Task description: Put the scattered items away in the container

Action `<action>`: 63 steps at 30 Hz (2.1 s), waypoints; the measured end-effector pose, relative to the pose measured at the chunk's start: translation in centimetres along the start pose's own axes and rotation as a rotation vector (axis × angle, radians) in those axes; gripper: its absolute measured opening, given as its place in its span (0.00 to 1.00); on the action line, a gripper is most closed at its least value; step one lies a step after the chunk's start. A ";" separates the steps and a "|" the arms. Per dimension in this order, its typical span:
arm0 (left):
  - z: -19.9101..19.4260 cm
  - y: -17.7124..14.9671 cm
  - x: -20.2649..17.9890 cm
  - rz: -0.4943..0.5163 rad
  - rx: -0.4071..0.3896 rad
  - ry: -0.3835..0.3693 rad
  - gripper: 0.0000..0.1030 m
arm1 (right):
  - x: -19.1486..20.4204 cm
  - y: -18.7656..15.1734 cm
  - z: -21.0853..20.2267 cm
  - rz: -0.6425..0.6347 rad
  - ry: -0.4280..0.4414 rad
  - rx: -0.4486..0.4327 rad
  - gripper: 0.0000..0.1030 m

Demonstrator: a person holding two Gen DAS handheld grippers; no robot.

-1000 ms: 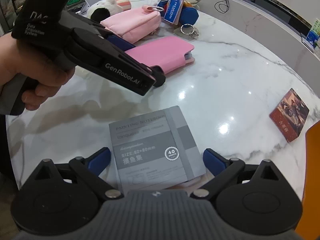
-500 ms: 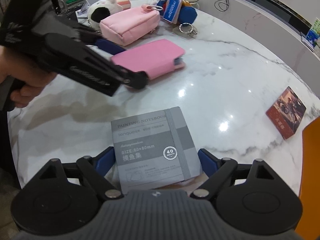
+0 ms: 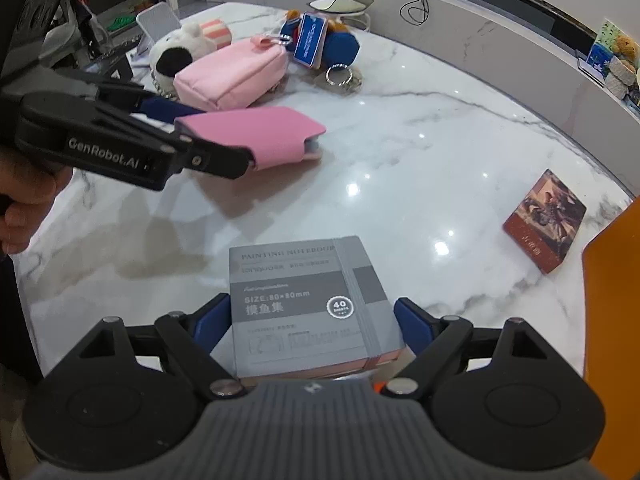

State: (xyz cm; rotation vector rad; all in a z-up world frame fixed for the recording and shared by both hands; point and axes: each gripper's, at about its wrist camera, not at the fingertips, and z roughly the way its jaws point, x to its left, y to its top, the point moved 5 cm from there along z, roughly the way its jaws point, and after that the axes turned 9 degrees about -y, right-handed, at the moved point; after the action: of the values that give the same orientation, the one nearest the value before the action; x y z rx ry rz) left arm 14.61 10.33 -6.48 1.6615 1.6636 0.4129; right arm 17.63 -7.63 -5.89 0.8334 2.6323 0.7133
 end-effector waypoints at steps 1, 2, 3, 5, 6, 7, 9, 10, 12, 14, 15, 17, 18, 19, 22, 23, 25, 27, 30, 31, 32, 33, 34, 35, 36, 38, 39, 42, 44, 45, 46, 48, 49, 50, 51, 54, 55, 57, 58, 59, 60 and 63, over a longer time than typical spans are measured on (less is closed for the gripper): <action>-0.1 0.0 0.0 -0.002 -0.001 0.000 0.84 | -0.1 0.1 -0.1 0.004 0.000 -0.004 0.85; -0.2 0.0 -0.1 -0.001 -0.003 0.001 0.83 | -0.2 0.2 -0.2 0.007 -0.001 -0.007 0.85; -0.5 0.0 -0.3 0.003 -0.006 0.001 0.83 | -0.3 0.2 -0.4 0.011 -0.001 -0.011 0.85; -1.0 0.2 -0.6 0.010 -0.015 0.002 0.83 | -0.5 0.4 -0.6 0.020 -0.001 -0.018 0.85; -1.2 0.3 -0.7 0.014 -0.020 0.002 0.83 | -0.5 0.4 -0.7 0.023 -0.001 -0.022 0.85; -1.5 0.4 -0.9 0.017 -0.025 0.003 0.83 | -0.6 0.5 -0.9 0.027 -0.001 -0.027 0.85; -2.0 0.6 -1.2 0.023 -0.032 0.004 0.83 | -0.7 0.8 -1.2 0.035 -0.001 -0.038 0.85; -2.1 0.6 -1.3 0.023 -0.032 0.006 0.83 | -0.8 0.9 -1.3 0.039 -0.001 -0.042 0.85; -2.2 0.7 -1.4 0.023 -0.032 0.008 0.83 | -0.8 1.0 -1.6 0.044 -0.001 -0.050 0.85; -2.4 0.8 -1.6 0.023 -0.032 0.011 0.82 | -0.9 1.1 -1.9 0.045 0.000 -0.057 0.85; -2.5 0.8 -1.7 0.023 -0.032 0.012 0.80 | -0.9 1.2 -2.0 0.046 0.000 -0.060 0.85; -2.6 0.9 -1.9 0.021 -0.031 0.010 0.80 | -1.0 1.3 -2.3 0.050 -0.001 -0.067 0.85; -2.7 0.9 -2.0 0.022 -0.030 0.010 0.80 | -1.0 1.4 -2.4 0.052 -0.002 -0.072 0.85; -2.7 0.9 -2.1 0.025 -0.027 0.013 0.80 | -1.1 1.5 -2.6 0.055 -0.002 -0.076 0.85; -2.9 0.9 -2.4 0.032 -0.022 0.015 0.80 | -1.3 1.7 -3.0 0.065 -0.003 -0.090 0.85; -3.0 1.0 -2.5 0.034 -0.021 0.016 0.80 | -1.3 1.8 -3.2 0.068 -0.003 -0.093 0.85; -3.2 1.2 -2.7 0.036 -0.022 0.016 0.80 | -1.4 2.0 -3.5 0.072 -0.003 -0.102 0.85; -3.5 1.7 -3.0 0.043 -0.025 0.017 0.80 | -1.5 2.1 -3.8 0.076 -0.003 -0.109 0.85; -4.1 2.7 -3.5 0.059 -0.035 0.022 0.80 | -1.8 2.6 -4.5 0.085 -0.005 -0.124 0.85; -4.4 3.3 -3.7 0.066 -0.041 0.023 0.80 | -1.9 2.8 -4.9 0.089 -0.007 -0.132 0.84; -4.7 3.9 -4.0 0.074 -0.048 0.023 0.80 | -2.0 3.1 -5.3 0.094 -0.009 -0.140 0.84; -5.0 4.5 -4.3 0.083 -0.055 0.023 0.80 | -2.3 3.4 -5.8 0.103 -0.011 -0.153 0.84; -5.3 5.1 -4.6 0.091 -0.063 0.023 0.80 | -2.5 3.7 -6.3 0.112 -0.013 -0.165 0.84; -5.6 5.7 -4.9 0.099 -0.070 0.023 0.80 | -2.8 3.9 -6.8 0.121 -0.015 -0.177 0.84; -5.9 6.3 -5.2 0.107 -0.077 0.023 0.80 | -3.0 4.2 -7.3 0.130 -0.017 -0.190 0.84; -6.4 7.5 -5.8 0.123 -0.091 0.023 0.80 | -3.7 4.8 -8.3 0.150 -0.025 -0.215 0.84; -6.7 8.1 -6.1 0.132 -0.098 0.023 0.80 | -4.0 5.0 -8.8 0.159 -0.031 -0.227 0.84; -7.6 9.8 -7.3 0.156 -0.124 0.015 0.80 | -5.3 5.8 -10.4 0.200 -0.048 -0.261 0.84; -8.1 10.9 -8.4 0.172 -0.144 0.003 0.80 | -6.2 6.3 -11.7 0.227 -0.058 -0.289 0.84; -8.3 11.4 -9.0 0.180 -0.155 -0.003 0.80 | -6.6 6.5 -12.4 0.240 -0.065 -0.305 0.84; -8.6 12.0 -9.6 0.188 -0.165 -0.009 0.80 | -7.0 6.7 -13.1 0.252 -0.071 -0.321 0.84; -9.1 13.1 -10.7 0.205 -0.185 -0.021 0.80 | -7.9 7.1 -14.6 0.278 -0.092 -0.356 0.84; -9.4 13.6 -11.2 0.213 -0.195 -0.027 0.80 | -8.3 7.3 -15.5 0.290 -0.111 -0.377 0.84; -9.6 14.2 -11.8 0.221 -0.205 -0.033 0.80 | -8.6 7.3 -16.3 0.300 -0.124 -0.398 0.84; -9.9 14.7 -12.4 0.229 -0.215 -0.039 0.80 | -9.0 7.4 -17.2 0.311 -0.131 -0.419 0.84; -10.7 16.3 -14.2 0.254 -0.248 -0.059 0.80 | -10.4 7.2 -20.1 0.347 -0.158 -0.483 0.84; -11.1 16.7 -15.0 0.264 -0.263 -0.070 0.80 | -10.9 7.0 -21.0 0.361 -0.172 -0.501 0.84; -11.8 17.6 -17.0 0.289 -0.290 -0.095 0.80 | -11.9 6.6 -22.6 0.390 -0.195 -0.531 0.84; -12.1 17.9 -17.9 0.302 -0.301 -0.106 0.80 | -12.5 6.3 -23.3 0.407 -0.206 -0.544 0.84; -12.2 18.2 -18.9 0.317 -0.309 -0.118 0.80 | -13.1 6.0 -24.1 0.424 -0.216 -0.558 0.84; -12.4 18.5 -19.9 0.331 -0.318 -0.129 0.80 | -13.6 5.6 -24.9 0.440 -0.228 -0.571 0.84; -12.9 19.3 -22.8 0.371 -0.344 -0.166 0.80 | -15.1 4.4 -27.2 0.472 -0.276 -0.613 0.84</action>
State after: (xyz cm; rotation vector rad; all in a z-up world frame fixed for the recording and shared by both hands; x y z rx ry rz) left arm 17.17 -5.94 21.59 1.6859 1.0909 0.6791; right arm 20.54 -23.58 20.99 1.2441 1.8138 1.3196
